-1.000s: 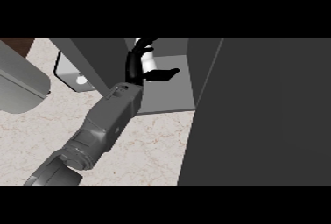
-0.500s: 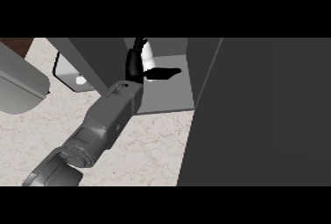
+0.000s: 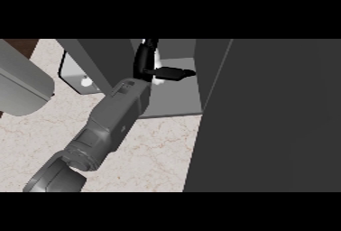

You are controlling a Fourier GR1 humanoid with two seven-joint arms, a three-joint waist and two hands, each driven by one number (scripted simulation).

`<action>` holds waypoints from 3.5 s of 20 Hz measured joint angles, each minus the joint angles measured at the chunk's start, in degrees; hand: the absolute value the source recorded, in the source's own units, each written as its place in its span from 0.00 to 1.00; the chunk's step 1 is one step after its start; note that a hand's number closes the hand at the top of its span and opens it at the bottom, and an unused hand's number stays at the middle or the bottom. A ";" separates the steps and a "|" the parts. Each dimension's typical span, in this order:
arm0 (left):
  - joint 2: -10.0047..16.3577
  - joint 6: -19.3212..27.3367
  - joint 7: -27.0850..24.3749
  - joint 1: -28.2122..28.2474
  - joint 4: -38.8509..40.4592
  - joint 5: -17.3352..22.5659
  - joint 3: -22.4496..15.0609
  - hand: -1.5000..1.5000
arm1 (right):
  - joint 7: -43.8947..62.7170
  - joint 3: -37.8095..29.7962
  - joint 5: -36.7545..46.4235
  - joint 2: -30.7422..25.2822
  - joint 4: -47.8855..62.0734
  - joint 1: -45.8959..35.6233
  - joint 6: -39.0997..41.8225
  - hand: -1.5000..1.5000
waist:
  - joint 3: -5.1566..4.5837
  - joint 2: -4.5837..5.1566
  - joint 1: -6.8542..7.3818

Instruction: Pick up the bottled water, place it into the cabinet and close the cabinet

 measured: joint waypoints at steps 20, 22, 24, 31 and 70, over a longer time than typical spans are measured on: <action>0.48 -7.64 8.87 19.61 -30.46 4.62 -7.18 1.00 | 2.68 -0.05 0.93 -1.03 -0.20 -0.40 -0.54 0.00 | 0.05 -1.72 4.67; 1.73 -7.83 9.91 23.63 -34.45 4.21 -8.29 1.00 | 2.96 0.10 1.21 -2.47 -0.18 -0.89 0.19 1.00 | 0.04 -1.83 5.02; 2.69 -7.48 10.93 27.25 -38.81 3.87 -9.39 1.00 | 4.18 0.60 1.37 -4.46 -0.37 -1.61 1.48 1.00 | 0.03 -1.95 5.34; 8.20 -7.05 13.59 42.13 -55.92 2.49 -12.91 1.00 | 11.09 5.58 1.55 -6.80 -0.37 -5.31 4.61 1.00 | 0.03 -1.82 5.61; 30.13 -22.17 14.47 76.68 -86.18 10.75 2.77 1.00 | 29.24 5.27 0.27 19.74 35.27 -54.78 -8.80 1.00 | -0.04 -0.58 7.03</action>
